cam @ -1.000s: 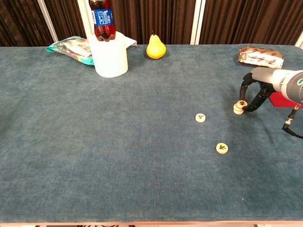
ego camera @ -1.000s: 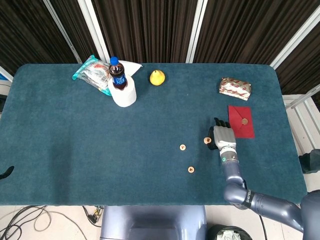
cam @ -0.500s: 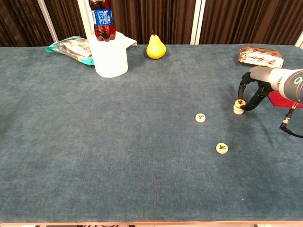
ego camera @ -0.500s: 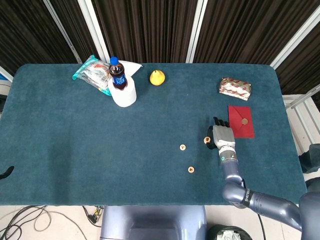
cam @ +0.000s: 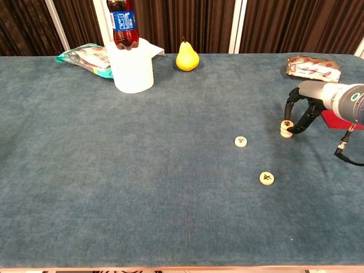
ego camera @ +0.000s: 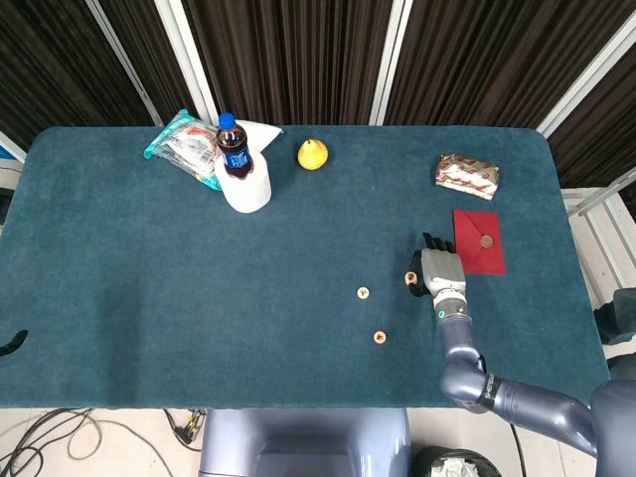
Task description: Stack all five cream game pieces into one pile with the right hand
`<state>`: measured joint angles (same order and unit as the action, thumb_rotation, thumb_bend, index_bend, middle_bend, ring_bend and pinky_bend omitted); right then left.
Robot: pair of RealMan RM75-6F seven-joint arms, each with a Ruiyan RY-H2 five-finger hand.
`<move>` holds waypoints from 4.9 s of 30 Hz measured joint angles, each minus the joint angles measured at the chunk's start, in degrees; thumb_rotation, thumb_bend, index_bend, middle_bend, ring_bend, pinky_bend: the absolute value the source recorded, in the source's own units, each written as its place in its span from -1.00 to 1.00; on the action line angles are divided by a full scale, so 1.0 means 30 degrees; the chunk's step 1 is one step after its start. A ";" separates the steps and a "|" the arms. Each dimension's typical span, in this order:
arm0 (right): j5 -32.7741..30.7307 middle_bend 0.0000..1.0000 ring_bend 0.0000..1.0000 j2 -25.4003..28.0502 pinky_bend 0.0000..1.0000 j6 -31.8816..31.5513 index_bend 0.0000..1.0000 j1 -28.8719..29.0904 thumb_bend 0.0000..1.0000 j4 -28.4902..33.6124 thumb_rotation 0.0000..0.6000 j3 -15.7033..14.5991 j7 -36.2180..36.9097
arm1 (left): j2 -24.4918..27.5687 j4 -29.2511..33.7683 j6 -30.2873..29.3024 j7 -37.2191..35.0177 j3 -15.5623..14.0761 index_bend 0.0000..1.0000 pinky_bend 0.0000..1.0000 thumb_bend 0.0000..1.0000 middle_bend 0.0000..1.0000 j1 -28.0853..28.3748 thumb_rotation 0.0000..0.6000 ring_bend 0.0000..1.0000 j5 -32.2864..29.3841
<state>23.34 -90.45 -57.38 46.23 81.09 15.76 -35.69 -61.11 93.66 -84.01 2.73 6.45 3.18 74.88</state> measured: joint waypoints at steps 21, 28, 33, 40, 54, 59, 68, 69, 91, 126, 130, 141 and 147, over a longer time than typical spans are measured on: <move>-0.0067 -1.00 -1.00 0.0045 -1.00 -0.0033 -0.04 0.0111 -0.22 -0.0004 1.00 -0.0134 0.0096 | -0.0007 0.0017 0.0001 0.0064 0.0004 -0.89 -1.00 -0.67 -1.00 0.0003 1.00 -1.00 -0.0031; -0.0007 -1.00 -1.00 0.0073 -1.00 -0.0075 -0.04 0.0122 -0.22 0.0072 1.00 -0.0141 0.0185 | -0.0005 0.0018 0.0007 0.0073 0.0008 -0.89 -1.00 -0.67 -1.00 0.0007 1.00 -1.00 -0.0041; 0.0361 -1.00 -1.00 0.0301 -1.00 -0.0321 -0.04 0.0090 -0.22 0.0516 1.00 0.0022 0.0430 | -0.0012 0.0019 0.0006 0.0096 0.0014 -0.89 -1.00 -0.67 -1.00 0.0008 1.00 -1.00 -0.0059; 0.1234 -1.00 -1.00 0.0810 -1.00 -0.0865 -0.08 -0.0001 -0.22 0.2055 1.00 0.0040 0.0564 | -0.0009 0.0037 -0.0003 0.0049 0.0016 -0.89 -1.00 -0.67 -1.00 0.0006 1.00 -1.00 -0.0041; 0.2686 -1.00 -1.00 0.0124 -1.00 -0.1880 -0.24 0.0477 -0.22 0.4125 1.00 -0.0695 -0.0395 | 0.0036 0.0031 0.0014 -0.0104 -0.0009 -0.89 -1.00 -0.67 -1.00 -0.0001 1.00 -1.00 0.0033; 0.2525 -1.00 -1.00 -0.0696 -1.00 -0.2026 -0.24 0.0905 -0.22 0.3870 1.00 -0.0784 -0.0987 | 0.0068 0.0029 0.0037 -0.0172 -0.0025 -0.89 -1.00 -0.67 -1.00 -0.0002 1.00 -1.00 0.0065; 0.2071 -1.00 -1.00 -0.1915 -1.00 -0.2072 -0.20 0.1319 -0.22 0.2499 1.00 -0.0805 -0.1371 | 0.0052 -0.0018 0.0060 -0.0196 -0.0023 -0.89 -1.00 -0.67 -1.00 0.0008 1.00 -1.00 0.0054; 0.2078 -1.00 -1.00 -0.1978 -1.00 -0.2074 -0.20 0.1328 -0.21 0.2390 1.00 -0.0812 -0.1373 | 0.0033 -0.0019 0.0056 -0.0164 -0.0014 -0.89 -1.00 -0.67 -1.00 0.0013 1.00 -1.00 0.0036; 0.1903 -1.00 -1.00 -0.2940 -1.00 -0.1397 -0.07 0.1264 -0.22 0.0550 1.00 -0.0742 -0.1071 | 0.0034 0.0002 0.0079 -0.0103 -0.0004 -0.89 -1.00 -0.67 -1.00 0.0026 1.00 -1.00 -0.0014; 0.2144 -1.00 -1.00 -0.3617 -1.00 -0.0877 0.03 0.1043 -0.22 -0.0456 1.00 -0.0521 -0.0604 | 0.0028 0.0046 0.0100 0.0063 0.0014 -0.88 -1.00 -0.67 -1.00 0.0044 1.00 -1.00 -0.0110; 0.2189 -1.00 -1.00 -0.3642 -1.00 -0.0885 0.05 0.0996 -0.22 -0.0498 1.00 -0.0496 -0.0567 | 0.0016 0.0024 0.0109 0.0081 0.0015 -0.89 -1.00 -0.67 -1.00 0.0051 1.00 -1.00 -0.0120; 0.2235 -1.00 -1.00 -0.3299 -1.00 -0.0868 0.05 0.0895 -0.22 -0.0252 1.00 -0.0340 -0.0542 | 0.0045 0.0037 0.0120 0.0027 0.0006 -0.88 -1.00 -0.67 -1.00 0.0050 1.00 -1.00 -0.0099; 0.2113 -1.00 -1.00 -0.2557 -1.00 -0.0940 0.05 0.0858 -0.22 0.0477 1.00 -0.0177 -0.0730 | 0.0069 0.0055 0.0126 -0.0012 0.0000 -0.88 -1.00 -0.67 -1.00 0.0047 1.00 -1.00 -0.0086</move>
<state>29.68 -98.12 -60.20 48.80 82.52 15.23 -37.88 -60.90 93.82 -83.63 2.70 6.46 3.32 74.62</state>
